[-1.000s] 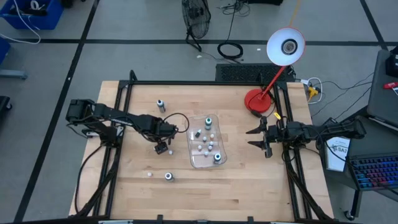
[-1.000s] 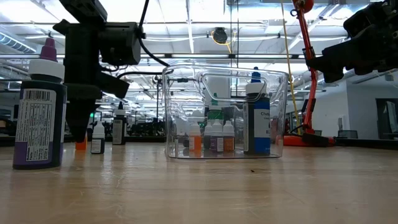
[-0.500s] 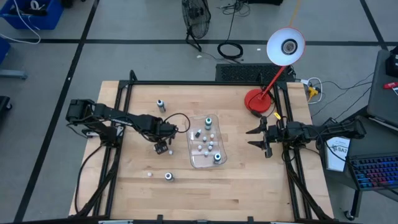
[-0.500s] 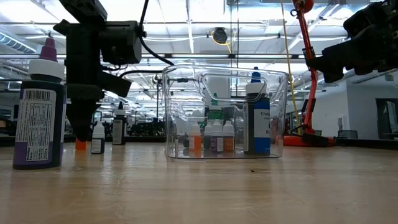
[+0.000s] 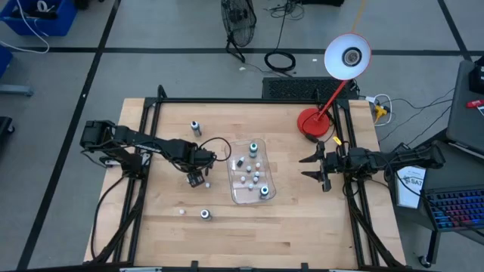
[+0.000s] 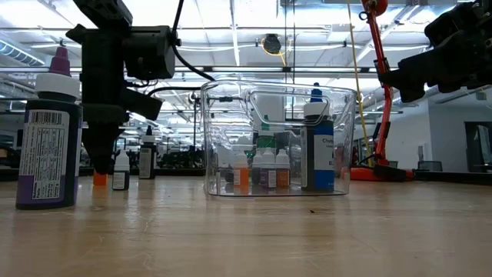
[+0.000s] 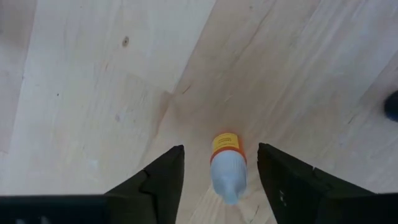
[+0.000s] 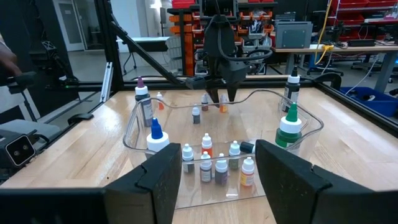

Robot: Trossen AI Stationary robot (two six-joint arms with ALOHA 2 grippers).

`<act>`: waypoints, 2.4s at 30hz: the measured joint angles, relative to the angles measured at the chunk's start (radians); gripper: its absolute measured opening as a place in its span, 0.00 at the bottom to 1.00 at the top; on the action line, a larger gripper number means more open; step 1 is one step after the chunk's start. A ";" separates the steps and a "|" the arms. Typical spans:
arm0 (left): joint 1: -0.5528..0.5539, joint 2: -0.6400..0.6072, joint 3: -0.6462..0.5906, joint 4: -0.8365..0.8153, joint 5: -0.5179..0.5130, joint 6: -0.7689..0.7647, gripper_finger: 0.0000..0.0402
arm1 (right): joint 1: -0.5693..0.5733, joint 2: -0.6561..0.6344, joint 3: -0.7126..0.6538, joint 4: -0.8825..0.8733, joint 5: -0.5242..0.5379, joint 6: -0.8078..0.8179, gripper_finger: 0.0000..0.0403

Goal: Pick & Place food coloring
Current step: Put the small yellow food coloring bottle into the transparent bin

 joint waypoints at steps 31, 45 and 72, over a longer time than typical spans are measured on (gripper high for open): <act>0.000 0.000 0.001 0.013 -0.002 0.058 0.17 | 0.000 0.000 0.000 0.000 0.000 0.000 0.48; -0.037 0.000 0.295 -0.083 -0.061 0.293 0.16 | 0.000 0.000 0.000 0.000 0.000 0.000 0.48; -0.035 0.405 0.799 -0.101 0.084 0.695 0.16 | 0.000 0.000 0.000 0.000 0.000 0.000 0.48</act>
